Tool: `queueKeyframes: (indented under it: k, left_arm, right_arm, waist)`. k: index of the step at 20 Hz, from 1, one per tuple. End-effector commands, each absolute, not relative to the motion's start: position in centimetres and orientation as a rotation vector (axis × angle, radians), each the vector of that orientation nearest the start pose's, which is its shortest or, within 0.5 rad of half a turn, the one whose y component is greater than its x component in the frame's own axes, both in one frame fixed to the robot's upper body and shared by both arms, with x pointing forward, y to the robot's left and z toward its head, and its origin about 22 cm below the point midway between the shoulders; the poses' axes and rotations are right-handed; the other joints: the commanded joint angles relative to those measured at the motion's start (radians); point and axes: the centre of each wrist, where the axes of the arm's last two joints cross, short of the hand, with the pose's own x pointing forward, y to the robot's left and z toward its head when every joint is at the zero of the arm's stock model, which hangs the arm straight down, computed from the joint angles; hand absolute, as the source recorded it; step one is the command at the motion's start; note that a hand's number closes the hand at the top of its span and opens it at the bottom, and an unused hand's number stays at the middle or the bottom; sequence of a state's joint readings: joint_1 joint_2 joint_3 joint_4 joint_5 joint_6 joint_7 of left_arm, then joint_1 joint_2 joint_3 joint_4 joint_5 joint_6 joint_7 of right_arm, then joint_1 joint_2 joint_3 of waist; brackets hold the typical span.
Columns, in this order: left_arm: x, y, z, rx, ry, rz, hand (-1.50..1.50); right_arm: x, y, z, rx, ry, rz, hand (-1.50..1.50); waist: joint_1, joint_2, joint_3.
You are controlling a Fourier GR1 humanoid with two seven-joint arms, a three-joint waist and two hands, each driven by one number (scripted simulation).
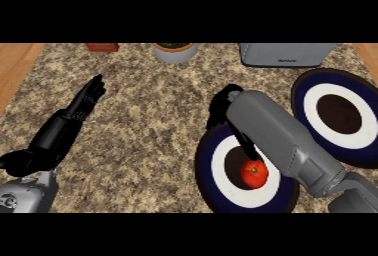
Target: Pick the tomato from the plate and place it in the plate
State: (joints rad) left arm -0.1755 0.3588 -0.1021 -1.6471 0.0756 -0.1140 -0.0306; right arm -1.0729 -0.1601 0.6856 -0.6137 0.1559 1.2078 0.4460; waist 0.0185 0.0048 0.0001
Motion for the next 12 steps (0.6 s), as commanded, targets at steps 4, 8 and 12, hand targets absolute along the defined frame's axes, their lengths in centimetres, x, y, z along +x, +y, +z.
queueKeyframes:
  k: [4, 8, 12]
  left_arm:
    - [27.1, 25.0, 7.4, 0.037, -1.781, -0.46, 0.0]
    - [27.4, 26.1, 8.1, 0.011, -1.779, -0.471, 0.0]
    - [28.1, 25.0, 6.4, 0.0, -1.781, -0.45, 0.0]
  right_arm:
    - [40.9, -10.7, 6.2, 0.127, -0.03, 2.033, -1.5]
    - [38.8, -9.0, 3.4, 0.147, -0.017, 2.072, -1.5]
    - [38.6, -10.5, 3.0, 0.147, 0.028, 2.08, -1.5]
  waist:
    - [0.0, 0.002, 0.001]
    - [-0.004, 0.0, 0.0]
    - [-0.011, 0.001, 0.0]
